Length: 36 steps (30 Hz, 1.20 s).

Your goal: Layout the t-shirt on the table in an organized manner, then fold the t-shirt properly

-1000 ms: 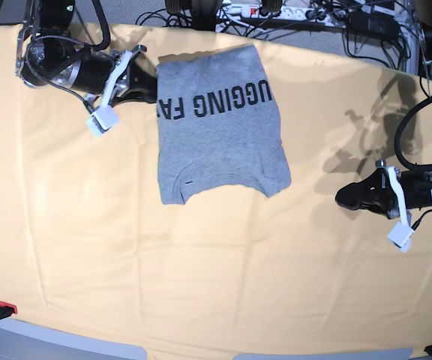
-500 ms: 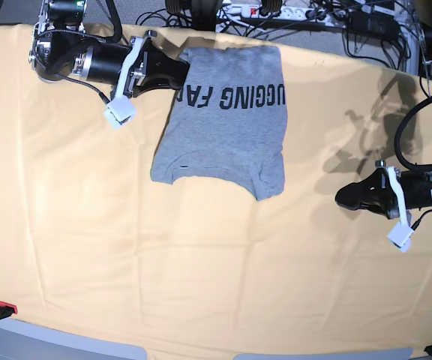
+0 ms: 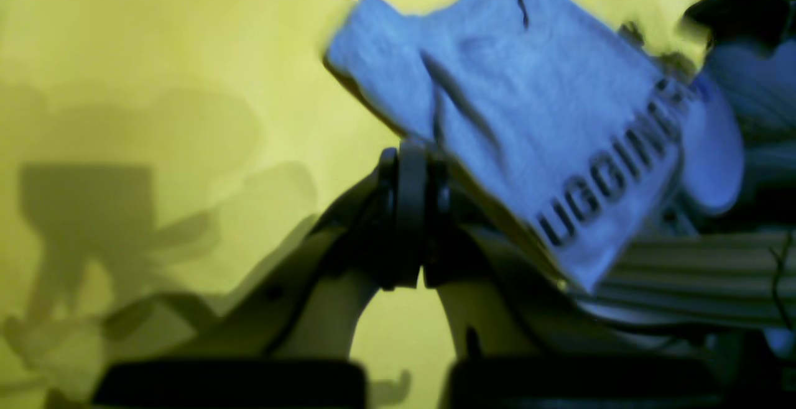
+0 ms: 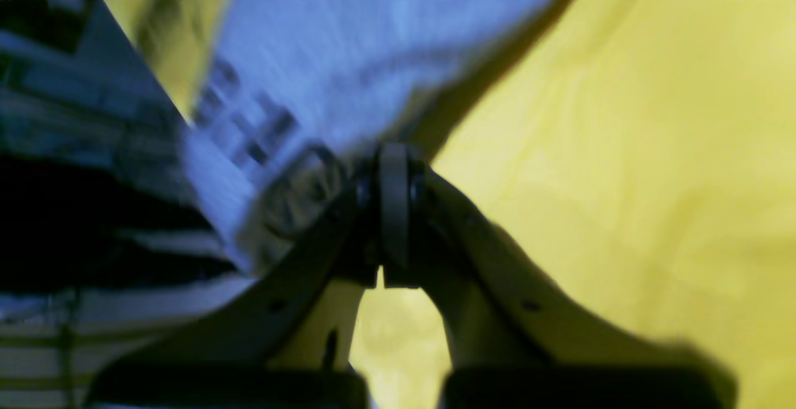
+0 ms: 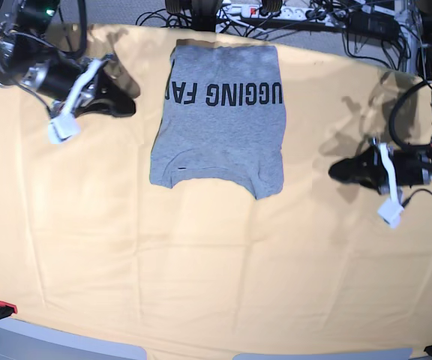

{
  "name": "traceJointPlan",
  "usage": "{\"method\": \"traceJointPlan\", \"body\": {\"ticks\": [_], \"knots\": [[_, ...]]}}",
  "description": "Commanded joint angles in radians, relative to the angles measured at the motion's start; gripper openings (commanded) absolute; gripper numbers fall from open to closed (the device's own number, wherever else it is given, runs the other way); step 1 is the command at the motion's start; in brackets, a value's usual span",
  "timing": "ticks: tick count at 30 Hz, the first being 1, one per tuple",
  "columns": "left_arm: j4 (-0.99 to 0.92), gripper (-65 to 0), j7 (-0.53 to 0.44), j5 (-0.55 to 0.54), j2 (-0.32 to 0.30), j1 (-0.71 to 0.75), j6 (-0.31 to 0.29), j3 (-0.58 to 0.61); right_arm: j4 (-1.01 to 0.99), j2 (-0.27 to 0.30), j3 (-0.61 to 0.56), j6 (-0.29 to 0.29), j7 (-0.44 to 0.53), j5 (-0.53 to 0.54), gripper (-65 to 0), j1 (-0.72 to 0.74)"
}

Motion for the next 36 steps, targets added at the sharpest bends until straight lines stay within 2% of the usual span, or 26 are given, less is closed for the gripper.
{"method": "traceJointPlan", "body": {"ticks": [1,3,8,14,18,19,23,26,29,31,34,36], "knots": [[0.057,-65.0,-0.018,-0.033,-0.022,0.001,-0.005,-0.009,0.033,0.009,0.032,0.006,0.02,0.062,-65.0,0.005],[0.155,-65.0,-0.018,-0.033,-0.023,0.057,-0.005,-0.01,0.064,0.008,0.09,0.006,0.02,0.142,-65.0,-0.009],[0.431,-65.0,-0.018,-0.033,-0.021,0.235,-0.002,-0.074,0.162,0.004,0.212,0.006,0.02,0.152,-65.0,-0.112],[0.686,-65.0,-0.018,-0.033,-0.017,0.497,-0.001,-0.24,0.296,0.003,0.291,0.006,0.02,0.152,-65.0,-0.305],[0.797,-65.0,-0.018,-0.033,0.026,0.724,0.021,-0.381,0.299,0.001,0.352,0.006,0.02,0.152,-65.0,-0.458],[0.811,-65.0,-0.018,-0.033,0.035,0.785,0.037,-0.412,0.299,-0.004,0.364,0.006,0.02,0.152,-65.0,-0.497],[0.825,-65.0,-0.018,-0.033,0.04,1.072,0.039,-0.499,0.299,-0.037,0.377,0.006,0.02,0.152,-65.0,-0.648],[0.825,-65.0,-0.018,-0.033,0.043,1.262,0.039,-0.511,0.299,-0.039,0.377,0.006,0.02,0.152,-65.0,-0.743],[0.813,-65.0,-0.018,-0.007,0.087,1.398,0.029,-0.51,0.274,-0.038,0.37,0.006,0.02,0.152,-65.0,-0.807],[0.775,-65.0,-0.018,0.056,0.121,1.438,0.012,-0.502,0.203,-0.038,0.341,0.006,0.02,0.152,-65.0,-0.818],[0.678,-65.0,-0.018,0.103,0.149,1.423,0.012,-0.455,0.055,-0.029,0.266,0.006,0.02,0.151,-65.0,-0.799],[0.597,-65.0,-0.018,0.13,0.164,1.385,0.003,-0.394,-0.072,-0.012,0.203,0.006,0.02,0.093,-65.0,-0.769]]}}
